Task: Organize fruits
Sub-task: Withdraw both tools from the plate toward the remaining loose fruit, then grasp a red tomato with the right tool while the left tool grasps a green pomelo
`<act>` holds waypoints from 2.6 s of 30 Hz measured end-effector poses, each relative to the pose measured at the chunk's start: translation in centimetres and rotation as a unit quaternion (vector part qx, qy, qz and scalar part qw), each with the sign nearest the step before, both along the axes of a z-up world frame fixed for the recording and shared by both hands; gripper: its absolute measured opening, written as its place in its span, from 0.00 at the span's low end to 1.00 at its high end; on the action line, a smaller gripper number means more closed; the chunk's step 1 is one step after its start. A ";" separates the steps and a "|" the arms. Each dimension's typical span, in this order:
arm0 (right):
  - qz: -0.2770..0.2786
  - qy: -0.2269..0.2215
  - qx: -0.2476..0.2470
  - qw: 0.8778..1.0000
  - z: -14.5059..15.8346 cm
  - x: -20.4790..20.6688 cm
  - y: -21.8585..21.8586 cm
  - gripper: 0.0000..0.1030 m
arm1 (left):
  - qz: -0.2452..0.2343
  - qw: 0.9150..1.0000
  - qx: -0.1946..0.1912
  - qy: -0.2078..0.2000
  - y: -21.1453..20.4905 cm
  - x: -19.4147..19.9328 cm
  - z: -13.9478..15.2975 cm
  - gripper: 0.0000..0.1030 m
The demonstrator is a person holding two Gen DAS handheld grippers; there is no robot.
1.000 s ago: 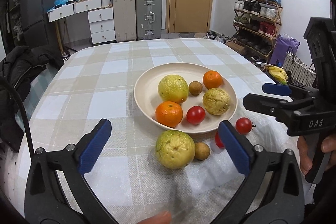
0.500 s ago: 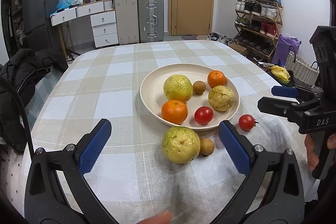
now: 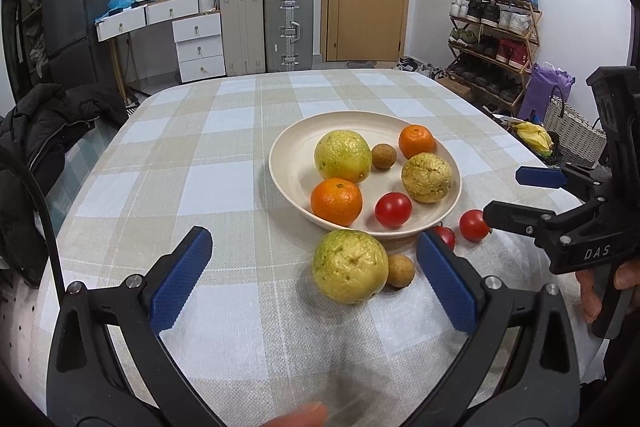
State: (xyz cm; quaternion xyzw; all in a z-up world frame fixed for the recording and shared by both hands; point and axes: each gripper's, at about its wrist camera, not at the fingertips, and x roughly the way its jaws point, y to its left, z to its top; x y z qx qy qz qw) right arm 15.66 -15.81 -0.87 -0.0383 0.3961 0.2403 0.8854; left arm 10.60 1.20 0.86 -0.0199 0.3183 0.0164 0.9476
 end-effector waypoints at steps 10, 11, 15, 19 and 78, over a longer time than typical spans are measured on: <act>0.002 0.012 -0.034 0.999 -1.1 0.0 0.5 1.00 | 0.003 1.000 -0.007 0.015 0.2 -0.2 -0.8 0.99; 0.002 0.014 -0.035 0.999 -1.2 0.0 0.5 1.00 | 0.002 1.000 -0.007 0.016 0.1 -0.2 -0.9 0.99; 0.002 0.020 -0.044 0.999 -1.5 0.1 0.7 1.00 | -0.001 1.000 -0.003 0.028 -0.1 0.2 -1.6 0.99; 0.002 0.031 -0.051 0.998 -2.0 0.2 0.8 1.00 | 0.001 0.999 -0.006 0.033 0.0 0.5 -1.7 0.99; 0.056 0.039 -0.060 0.996 -2.7 -1.0 2.2 0.35 | -0.051 0.995 -0.036 0.082 -0.9 3.1 -3.4 0.45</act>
